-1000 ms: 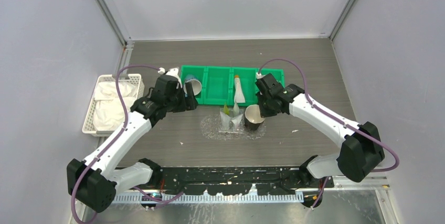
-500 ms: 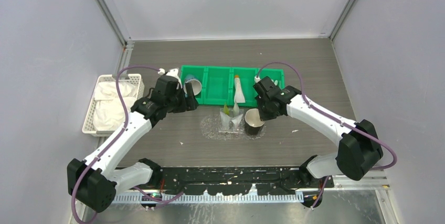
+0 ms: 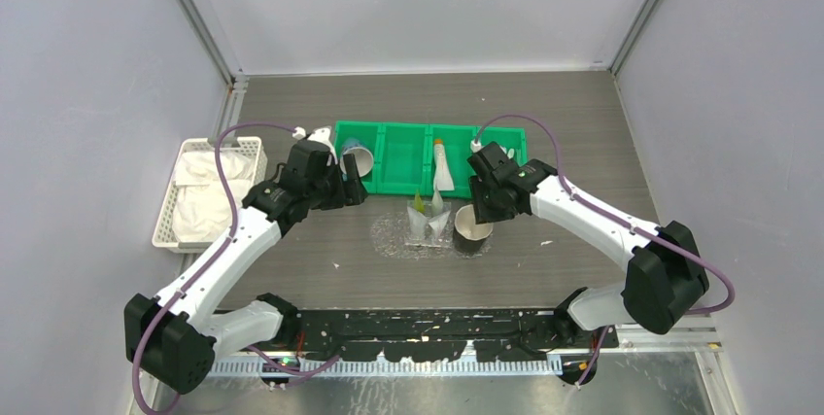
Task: Prepare toiletry sets of a toothbrush and toothpaste on the tray
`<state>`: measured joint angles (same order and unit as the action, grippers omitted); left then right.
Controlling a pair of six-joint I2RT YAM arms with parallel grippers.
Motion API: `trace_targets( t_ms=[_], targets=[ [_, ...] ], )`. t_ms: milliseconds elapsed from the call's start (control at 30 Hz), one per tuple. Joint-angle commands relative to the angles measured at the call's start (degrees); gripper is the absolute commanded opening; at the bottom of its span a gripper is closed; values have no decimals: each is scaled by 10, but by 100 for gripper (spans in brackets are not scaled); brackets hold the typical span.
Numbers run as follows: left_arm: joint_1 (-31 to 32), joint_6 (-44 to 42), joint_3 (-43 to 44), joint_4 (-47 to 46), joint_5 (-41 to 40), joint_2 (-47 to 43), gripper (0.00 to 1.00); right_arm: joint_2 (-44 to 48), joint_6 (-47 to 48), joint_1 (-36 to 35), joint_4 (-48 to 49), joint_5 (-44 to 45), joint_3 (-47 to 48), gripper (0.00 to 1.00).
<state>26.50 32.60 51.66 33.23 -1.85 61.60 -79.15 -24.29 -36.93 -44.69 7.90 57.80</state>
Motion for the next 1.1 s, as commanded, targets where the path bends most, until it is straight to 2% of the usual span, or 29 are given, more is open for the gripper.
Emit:
trace_targets(
  t_ms=[0,267,500,633,767,867,1067],
  targets=[
    [-3,1,-1,-20,4,-12,70,8,-5,-3,13,12,9,42],
    [-3,0,6,-25,-26,2,70,67,-11,-3,-28,36,51,47],
    [-3,-6,14,-78,-107,49,62,183,-28,-3,-89,106,122,48],
    [1,-29,35,-99,-160,110,56,220,-32,-3,-97,103,142,48],
    [22,-73,100,-85,-221,194,56,224,-29,-3,-91,91,135,48],
    [48,-113,139,-90,-276,233,59,222,-28,-2,-78,85,117,48],
    [50,-182,158,-150,-300,285,61,224,-24,-2,-58,66,80,48]
  ],
)
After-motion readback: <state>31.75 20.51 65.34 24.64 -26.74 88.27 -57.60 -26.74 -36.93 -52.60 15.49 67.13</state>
